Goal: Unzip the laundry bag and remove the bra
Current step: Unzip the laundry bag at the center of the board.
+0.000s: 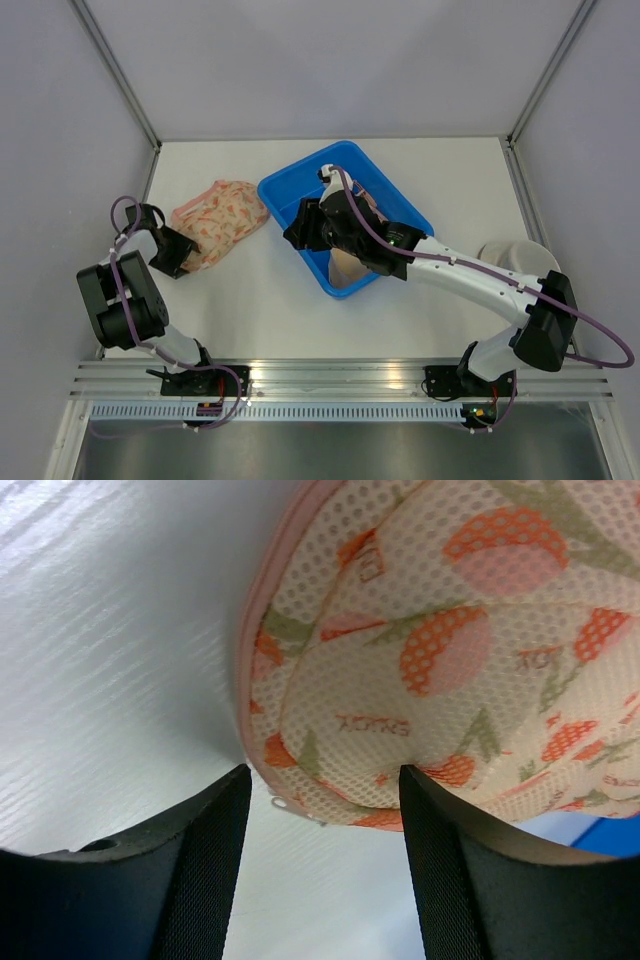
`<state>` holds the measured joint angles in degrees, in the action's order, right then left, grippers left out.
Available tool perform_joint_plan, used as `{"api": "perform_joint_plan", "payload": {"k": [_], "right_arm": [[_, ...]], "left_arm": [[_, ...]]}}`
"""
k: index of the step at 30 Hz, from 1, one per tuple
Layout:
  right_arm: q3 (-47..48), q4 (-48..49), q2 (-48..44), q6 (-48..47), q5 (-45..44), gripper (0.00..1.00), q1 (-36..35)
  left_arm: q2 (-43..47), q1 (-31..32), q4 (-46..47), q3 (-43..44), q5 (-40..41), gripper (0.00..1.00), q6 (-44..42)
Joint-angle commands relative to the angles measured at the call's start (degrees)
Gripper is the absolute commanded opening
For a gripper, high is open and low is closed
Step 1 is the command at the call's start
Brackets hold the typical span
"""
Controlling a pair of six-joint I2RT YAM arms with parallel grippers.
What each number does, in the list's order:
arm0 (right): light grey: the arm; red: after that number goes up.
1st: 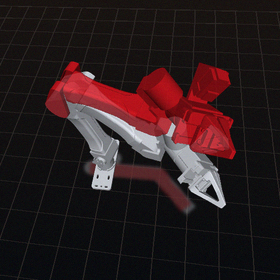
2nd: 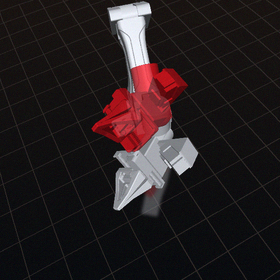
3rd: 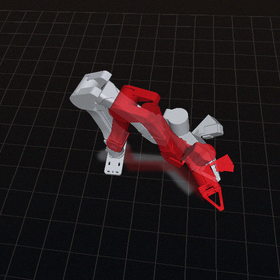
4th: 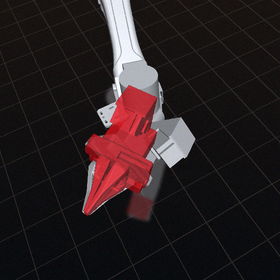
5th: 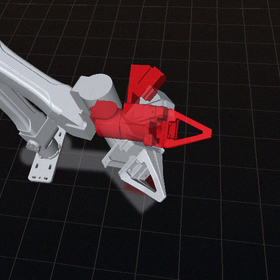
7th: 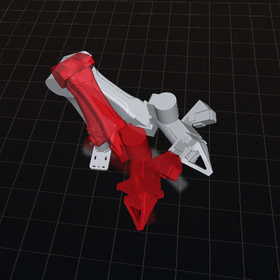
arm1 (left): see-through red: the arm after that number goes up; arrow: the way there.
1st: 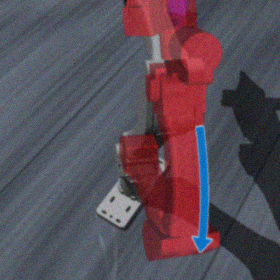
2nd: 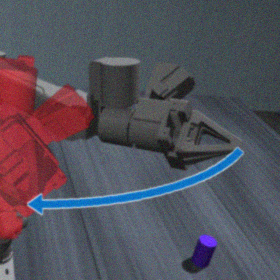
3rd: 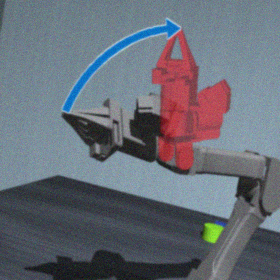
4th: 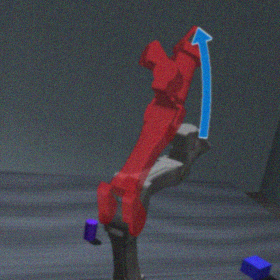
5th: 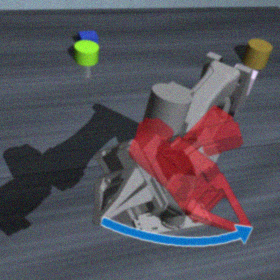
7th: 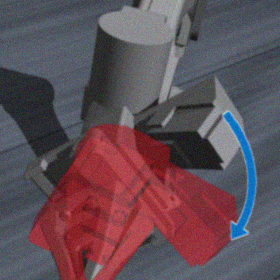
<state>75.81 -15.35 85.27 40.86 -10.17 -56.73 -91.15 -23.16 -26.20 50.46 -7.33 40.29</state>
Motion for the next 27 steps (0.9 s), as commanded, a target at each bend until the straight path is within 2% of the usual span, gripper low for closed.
{"api": "perform_joint_plan", "payload": {"k": [1,9,16,21,24,27], "right_arm": [[2.1,2.2,0.9,2.2,1.4,0.55,0.1],[0.8,4.6,0.8,2.6,3.0,0.56,-0.6],[0.0,4.4,0.2,2.4,2.8,0.56,-0.8],[1.1,2.3,0.4,3.5,0.3,0.57,-0.8],[2.8,0.6,1.5,6.6,-2.1,0.59,-0.9],[3.0,0.4,2.5,10.5,-2.8,0.6,-0.8]], "left_arm": [[1.3,-0.3,-3.7,2.2,5.1,0.66,-4.3],[2.5,-0.9,-7.5,5.4,9.4,0.67,-8.3],[-1.8,-1.9,-6.6,5.8,7.6,0.65,-8.3],[-3.8,-2.1,-4.8,6.1,2.1,0.63,-7.2],[-4.7,-2.0,-4.3,5.6,0.8,0.58,-6.3],[-5.3,-2.0,-3.2,4.2,-0.4,0.47,-5.6]]}}
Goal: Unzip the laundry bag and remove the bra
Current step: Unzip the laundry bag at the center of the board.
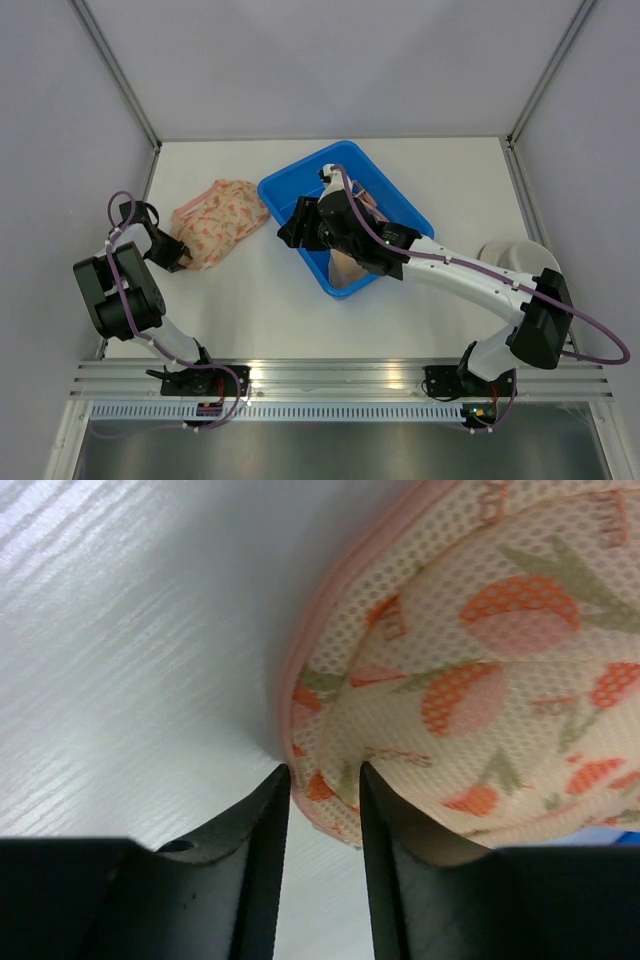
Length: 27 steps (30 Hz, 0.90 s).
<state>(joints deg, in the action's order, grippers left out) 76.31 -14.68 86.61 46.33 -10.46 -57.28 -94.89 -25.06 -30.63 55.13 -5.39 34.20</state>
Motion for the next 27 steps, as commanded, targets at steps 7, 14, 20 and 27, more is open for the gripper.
{"api": "perform_joint_plan", "payload": {"k": [7,14,20,27], "right_arm": [[2.3,0.6,3.6,9.1,-2.2,0.68,-0.4],[8.6,-4.1,8.7,13.9,-2.3,0.67,-0.6],[13.7,-2.5,16.4,19.0,-1.8,0.67,-1.4],[23.1,-2.4,26.0,19.9,-2.1,0.67,-2.1]], "left_arm": [[-2.0,-0.2,1.5,-1.6,-3.5,0.06,2.5],[2.2,-0.5,2.6,-3.4,-7.4,0.02,3.9],[6.3,-1.5,1.8,-3.1,-11.4,0.02,5.4],[8.4,-1.4,2.5,-3.9,-13.6,0.02,4.7]]}}
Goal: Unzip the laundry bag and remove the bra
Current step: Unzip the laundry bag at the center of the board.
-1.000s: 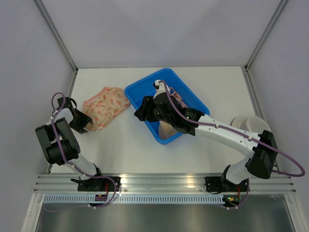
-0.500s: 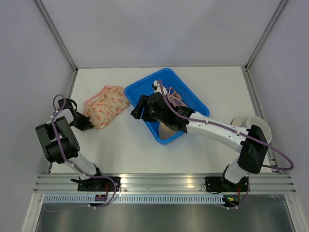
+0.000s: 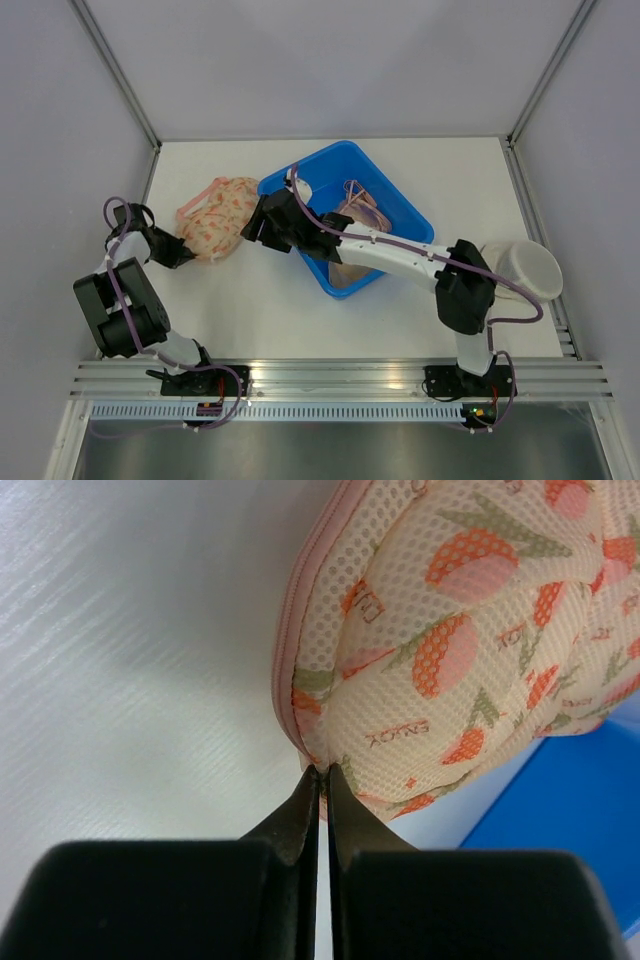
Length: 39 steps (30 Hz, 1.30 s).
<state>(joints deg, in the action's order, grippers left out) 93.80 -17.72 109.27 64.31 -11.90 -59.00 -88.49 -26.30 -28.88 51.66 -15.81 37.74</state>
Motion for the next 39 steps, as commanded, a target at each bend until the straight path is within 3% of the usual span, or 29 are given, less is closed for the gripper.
{"api": "perform_joint_plan", "payload": {"k": [1,12,39], "right_arm": [[6.4,1.3,4.4,2.1,-0.8,0.66,-0.5],[17.5,1.0,18.4,2.6,-2.1,0.65,-0.5],[23.3,10.1,32.4,5.6,-0.1,0.65,-0.3]], "left_arm": [[2.0,-0.2,1.0,-0.7,-4.4,0.02,1.1],[2.0,-0.2,2.9,-1.7,-7.6,0.02,0.0],[7.1,-0.2,2.9,-3.6,-8.4,0.02,0.4]]}}
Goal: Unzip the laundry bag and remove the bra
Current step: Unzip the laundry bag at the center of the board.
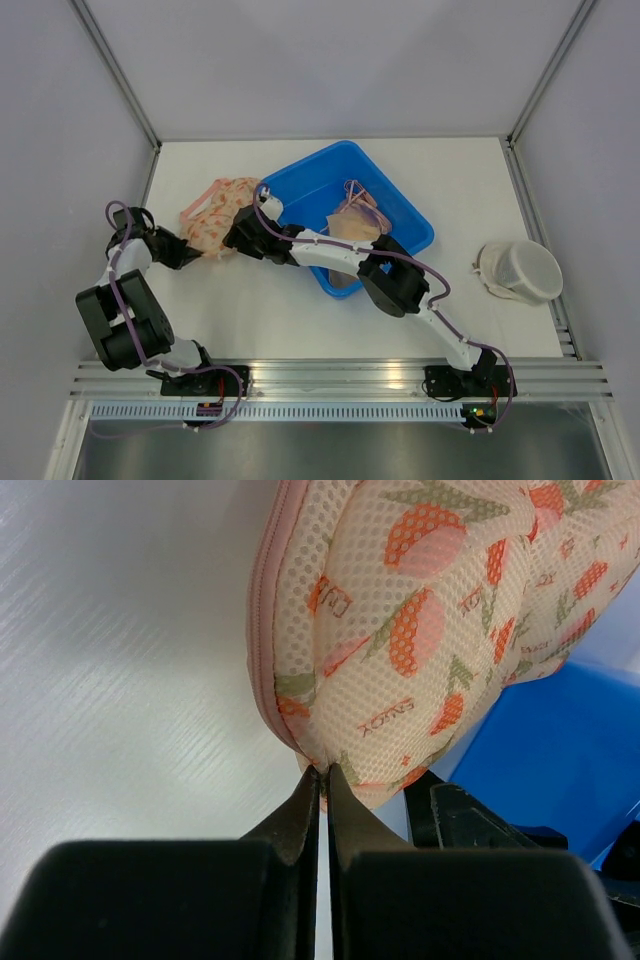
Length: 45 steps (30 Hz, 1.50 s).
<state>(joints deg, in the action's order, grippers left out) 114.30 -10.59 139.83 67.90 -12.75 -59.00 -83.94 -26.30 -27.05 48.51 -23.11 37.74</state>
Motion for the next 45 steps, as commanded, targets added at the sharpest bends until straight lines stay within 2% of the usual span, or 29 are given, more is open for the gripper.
{"api": "perform_joint_plan", "payload": {"k": [1,9,15,18,19,21,22,24,25,27,30,31,32,34,35,38,41,45], "right_arm": [[3.1,2.9,2.5,2.0,1.1,0.65,-0.3],[5.8,2.2,4.4,2.1,1.3,0.63,-0.3],[6.5,2.2,5.5,3.1,2.0,0.57,-0.4],[6.7,2.4,5.2,2.9,1.7,0.47,-0.4],[6.7,2.2,5.0,2.7,1.6,0.4,-0.4],[7.0,2.0,5.0,2.5,1.2,0.33,-0.4],[7.2,1.5,5.0,2.3,1.0,0.25,-0.4],[7.4,1.2,5.2,2.2,1.1,0.16,-0.3],[7.5,0.8,5.0,2.2,0.9,0.08,-0.3],[7.4,0.7,4.8,1.9,0.8,0.01,-0.3],[7.9,0.4,4.2,0.4,0.8,0.0,-0.3],[8.0,0.5,3.8,0.0,0.9,0.01,-0.4],[8.2,0.5,3.5,-0.5,1.0,0.0,-0.3],[8.7,0.6,3.2,-1.5,1.2,0.0,-0.4],[9.2,0.5,3.1,-1.9,1.4,0.01,-0.3],[10.1,0.8,3.1,-3.7,2.9,0.0,-0.3],[10.3,1.4,3.1,-4.4,4.2,0.0,-0.4],[11.2,1.4,3.2,-4.4,4.1,0.01,-0.4]], "left_arm": [[2.7,-0.2,0.7,-0.3,-0.4,0.02,0.2],[3.6,-0.6,0.0,-0.2,0.6,0.02,-0.4],[5.1,-0.8,-0.1,-0.3,1.8,0.02,-1.1],[5.5,-0.8,-0.1,-0.1,1.4,0.02,-1.0],[5.5,-0.8,-0.2,0.1,1.2,0.02,-1.0],[5.5,-0.8,-0.2,0.0,1.1,0.02,-0.9],[5.5,-0.7,-0.2,-0.1,1.1,0.02,-0.8],[5.5,-0.8,0.0,-0.3,0.7,0.02,-0.8],[5.5,-0.8,0.3,-0.6,0.4,0.02,-0.7],[5.5,-0.7,0.7,-0.7,-0.3,0.02,-0.7],[5.8,-0.6,1.1,-0.7,-0.7,0.02,-1.0],[6.1,-0.6,1.0,-0.7,-0.3,0.05,-1.3],[6.2,-0.6,1.1,-0.7,0.3,0.15,-1.3],[6.9,-0.6,0.9,-1.1,1.2,0.27,-1.7],[7.1,-0.6,0.9,-1.1,1.3,0.35,-1.8],[8.6,-0.4,0.7,-1.7,2.1,0.45,-2.4],[11.1,1.6,0.7,-1.7,2.1,0.49,-3.5],[15.1,5.3,0.2,-1.7,6.4,0.53,-5.3]]}}
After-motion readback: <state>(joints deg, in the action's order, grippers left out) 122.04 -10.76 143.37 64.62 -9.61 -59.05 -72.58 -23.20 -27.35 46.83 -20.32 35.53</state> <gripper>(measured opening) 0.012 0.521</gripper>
